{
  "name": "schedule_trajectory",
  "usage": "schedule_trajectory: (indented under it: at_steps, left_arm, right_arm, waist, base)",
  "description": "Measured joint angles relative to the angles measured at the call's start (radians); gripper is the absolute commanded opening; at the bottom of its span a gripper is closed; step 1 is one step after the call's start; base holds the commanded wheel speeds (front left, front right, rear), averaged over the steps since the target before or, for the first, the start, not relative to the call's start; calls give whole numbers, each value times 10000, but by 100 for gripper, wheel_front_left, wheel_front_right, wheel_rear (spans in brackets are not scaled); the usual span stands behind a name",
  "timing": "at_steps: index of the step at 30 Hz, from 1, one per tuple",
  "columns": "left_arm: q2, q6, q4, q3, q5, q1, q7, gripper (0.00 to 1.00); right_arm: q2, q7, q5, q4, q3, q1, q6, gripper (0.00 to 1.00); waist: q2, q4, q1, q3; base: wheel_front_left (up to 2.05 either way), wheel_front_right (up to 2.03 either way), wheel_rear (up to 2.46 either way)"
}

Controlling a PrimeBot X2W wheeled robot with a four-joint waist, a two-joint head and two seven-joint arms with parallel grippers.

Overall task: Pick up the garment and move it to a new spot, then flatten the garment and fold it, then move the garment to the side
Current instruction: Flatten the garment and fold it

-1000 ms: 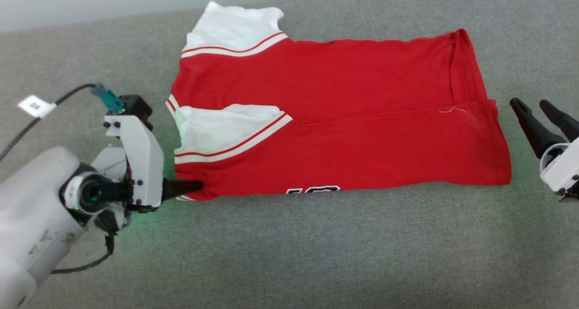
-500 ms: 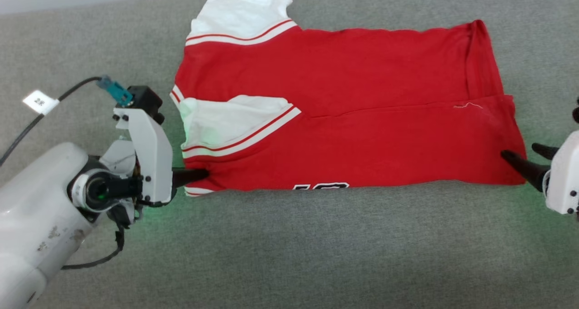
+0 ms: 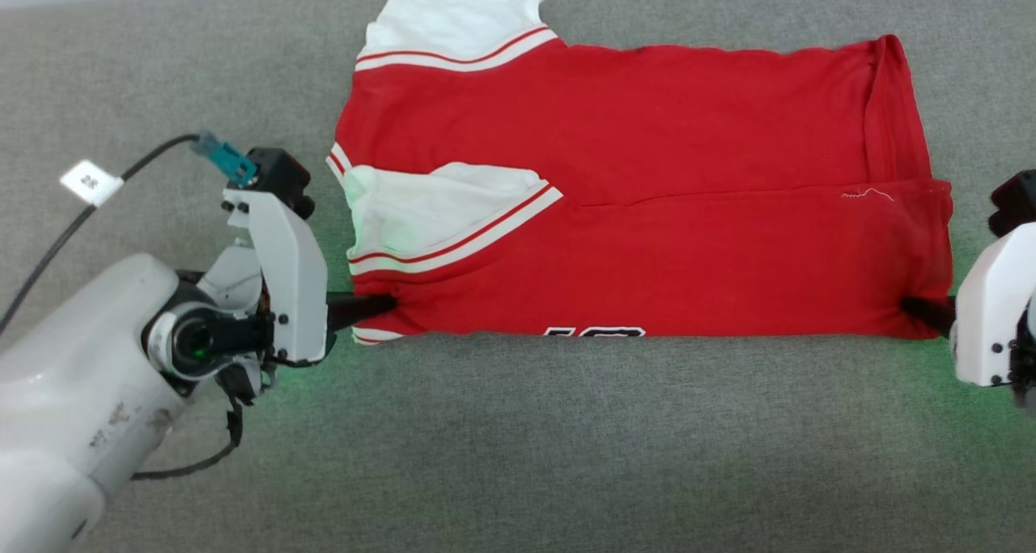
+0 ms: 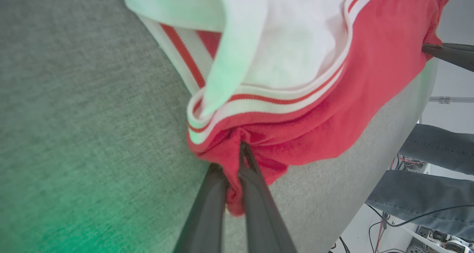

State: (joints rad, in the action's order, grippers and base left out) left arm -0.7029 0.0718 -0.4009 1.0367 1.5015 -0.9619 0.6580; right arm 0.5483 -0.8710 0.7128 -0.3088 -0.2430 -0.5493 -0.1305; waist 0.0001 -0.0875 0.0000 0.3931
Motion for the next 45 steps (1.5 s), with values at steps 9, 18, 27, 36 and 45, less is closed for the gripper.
schedule_trajectory:
  at_steps: [9,18,27,36,45]
  left_arm:
    - [-263,151,372,-161,-130,858,-1185,0]
    - [-1333,-548,2949,-109,-174,2683,-2387,0]
    - [-2123,-1440,5154,-81,-144,3849,-3137,0]
    - [-2539,-1933,5777,-516,-405,4188,-4251,100]
    - [-2671,-2500,5722,-1831,-667,4547,-7012,100]
  right_arm:
    - [-69,313,341,19,111,336,0,0]
    - [825,171,966,556,56,1343,-2,0]
    - [1417,56,1469,1273,466,2451,-2,0]
    - [1312,1764,660,2159,1338,2792,0,100]
    - [-299,5983,-1358,3120,2326,2994,-6,100]
  waist:
    - [-1,-14,0,-435]
    - [0,217,0,-976]
    - [0,464,0,-1193]
    - [-1,426,0,-1196]
    - [0,374,0,-1223]
  base:
    - [0,0,0]
    - [0,0,0]
    - [0,0,0]
    - [0,0,0]
    - [0,0,0]
